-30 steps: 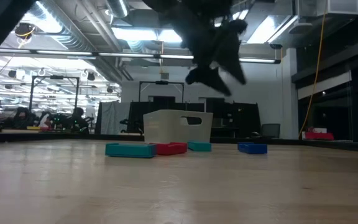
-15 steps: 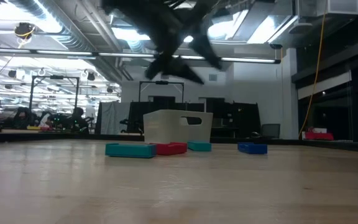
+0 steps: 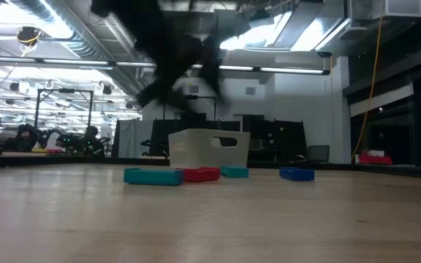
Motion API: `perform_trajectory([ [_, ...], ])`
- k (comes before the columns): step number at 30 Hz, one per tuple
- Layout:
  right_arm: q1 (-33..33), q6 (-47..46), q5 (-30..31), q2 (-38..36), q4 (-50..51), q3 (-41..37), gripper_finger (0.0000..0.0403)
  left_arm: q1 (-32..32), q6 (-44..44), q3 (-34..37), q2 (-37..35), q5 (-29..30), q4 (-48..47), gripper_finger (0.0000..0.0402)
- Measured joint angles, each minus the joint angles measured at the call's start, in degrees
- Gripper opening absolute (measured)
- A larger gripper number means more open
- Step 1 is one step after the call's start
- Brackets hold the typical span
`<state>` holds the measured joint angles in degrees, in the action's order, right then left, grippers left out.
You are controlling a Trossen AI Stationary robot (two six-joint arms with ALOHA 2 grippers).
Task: Pick & Place Office items
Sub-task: Put the red digital clock into the gray bin
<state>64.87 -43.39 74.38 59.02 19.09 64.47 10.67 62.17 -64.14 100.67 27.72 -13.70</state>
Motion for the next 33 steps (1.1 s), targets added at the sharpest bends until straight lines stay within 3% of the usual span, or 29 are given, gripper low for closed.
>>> perform_trajectory([
  [3, 0.7, 15.1, 2.0, 0.1, -11.1, 0.0, 0.0315, -1.9, 1.5, 0.4, 1.9, -2.8, -9.1, 0.0212],
  [8, 0.9, 30.2, -0.9, -0.9, -20.6, 0.0, 0.0315, -4.6, -0.3, 0.1, 1.7, -7.4, -10.5, 0.0215],
  [17, 0.9, 33.1, -3.9, -2.6, -20.8, 0.0, 0.0315, -5.7, -1.8, 0.1, 1.7, -10.5, -8.8, 0.0246],
  [25, 0.9, 33.7, -3.9, -2.5, -20.6, 0.0, 0.0315, -5.5, -0.1, -0.3, 5.4, -16.9, -11.8, 0.026],
  [33, 0.9, 33.1, -4.1, -2.5, -20.7, 0.0, 0.0315, -5.5, -2.3, -6.0, 9.7, -18.8, -12.0, 0.0261],
])
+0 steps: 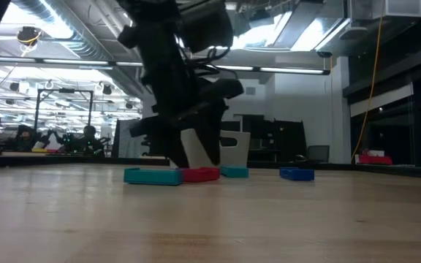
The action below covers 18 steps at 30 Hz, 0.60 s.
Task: Pick & Place Office items
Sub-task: Put the red digital clock into the gray bin
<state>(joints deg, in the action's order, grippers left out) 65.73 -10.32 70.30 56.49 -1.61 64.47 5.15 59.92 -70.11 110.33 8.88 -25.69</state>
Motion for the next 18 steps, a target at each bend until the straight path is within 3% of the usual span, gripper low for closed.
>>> perform_trajectory([
  [13, 0.0, -0.8, -2.2, 0.0, 0.2, 0.0, 0.0315, 0.1, -0.9, -5.3, 7.2, -2.2, -6.3, 0.0258],
  [18, 0.0, -0.8, -2.2, 0.0, 0.3, 0.0, 0.0315, 0.4, -2.3, -5.6, 7.8, -2.3, -9.0, 0.0216],
])
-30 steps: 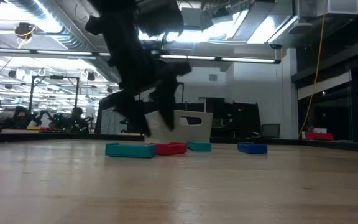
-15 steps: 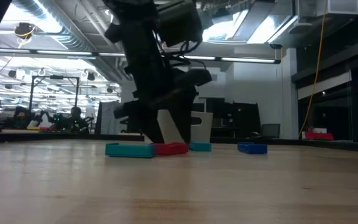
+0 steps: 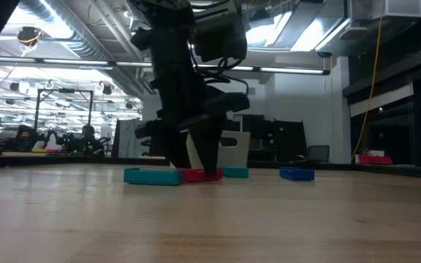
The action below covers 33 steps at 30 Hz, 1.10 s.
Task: Pick & Place Office items
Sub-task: Put the red digital clock into the gray bin
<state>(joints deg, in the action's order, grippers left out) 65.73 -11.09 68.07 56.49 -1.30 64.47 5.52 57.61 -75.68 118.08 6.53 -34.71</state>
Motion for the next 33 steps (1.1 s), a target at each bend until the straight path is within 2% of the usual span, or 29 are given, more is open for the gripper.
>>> perform_trajectory([
  [6, 0.0, 0.2, 0.0, 0.0, 0.0, 0.0, 0.0315, -0.3, -4.2, 0.0, 0.0, -0.9, -1.1, 0.0134],
  [12, 0.0, 0.5, 0.3, 0.0, 0.0, 0.0, 0.0315, -0.6, -5.3, 0.8, -1.8, -2.9, 1.8, 0.0132],
  [14, 0.0, 0.7, 0.3, 0.0, 0.0, 0.0, 0.0315, -0.6, -3.9, 1.2, -3.7, -3.1, 3.6, 0.0132],
  [16, 0.0, 0.7, 0.5, 0.0, 0.0, 0.0, 0.0315, -0.5, -2.6, 1.3, -5.1, -6.0, 6.0, 0.0132],
  [19, 0.0, 1.1, 0.5, 0.0, 0.0, 0.0, 0.0315, 0.0, -3.8, 1.2, -10.0, -7.4, 10.2, 0.0132],
  [24, 0.0, 1.6, 2.0, 0.0, 0.0, 0.0, 0.0315, -0.2, -5.3, 1.1, -15.8, -5.1, 20.1, 0.0132],
  [30, 0.0, 1.4, 2.0, 0.0, 0.3, 0.0, 0.0315, -5.4, -9.8, 1.0, -21.2, 4.1, 19.8, 0.0132],
  [33, 0.0, 1.1, 2.0, 0.0, 0.4, 0.0, 0.0315, -9.8, -12.5, 1.0, -22.2, 3.7, 20.7, 0.0132],
])
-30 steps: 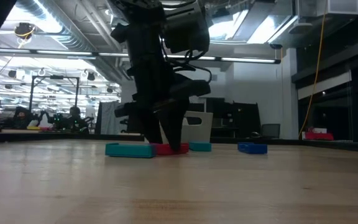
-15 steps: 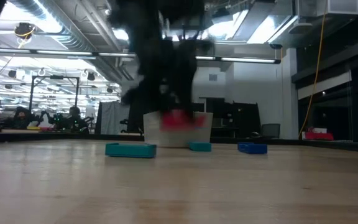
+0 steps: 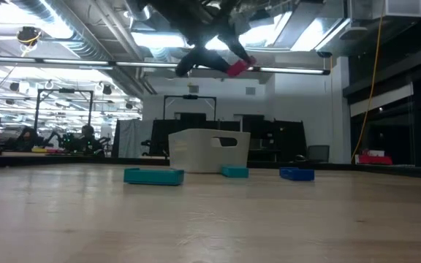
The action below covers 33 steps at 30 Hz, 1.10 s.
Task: Pick & Place Office items
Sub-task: Put the red digital clock into the gray bin
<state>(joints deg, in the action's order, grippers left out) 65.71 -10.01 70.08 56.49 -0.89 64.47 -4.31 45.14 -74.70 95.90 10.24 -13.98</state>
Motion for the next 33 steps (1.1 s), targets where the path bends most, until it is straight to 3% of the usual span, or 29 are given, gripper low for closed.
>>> perform_trajectory([
  [3, 0.0, -0.3, -0.1, 0.0, 0.0, 0.0, 0.0315, -4.9, -2.3, -0.2, -0.3, -2.0, -1.1, 0.0132],
  [8, 0.0, -0.7, -0.5, 0.0, -0.1, 0.0, 0.0315, -12.2, -8.2, -0.1, 0.3, -2.7, -14.6, 0.0132],
  [13, 0.0, -0.7, -0.5, 0.0, -0.1, 0.0, 0.0315, -15.0, -16.6, 0.0, 1.0, -5.8, -21.6, 0.0132],
  [22, 0.0, -0.9, 1.5, 0.0, 0.0, 0.0, 0.0315, -15.3, -21.1, 0.2, 7.4, -11.9, -20.1, 0.0132],
  [33, 0.0, -2.6, 1.5, 0.0, 0.0, 0.0, 0.0315, -14.4, -24.4, 0.1, 13.4, -14.1, -15.7, 0.0132],
])
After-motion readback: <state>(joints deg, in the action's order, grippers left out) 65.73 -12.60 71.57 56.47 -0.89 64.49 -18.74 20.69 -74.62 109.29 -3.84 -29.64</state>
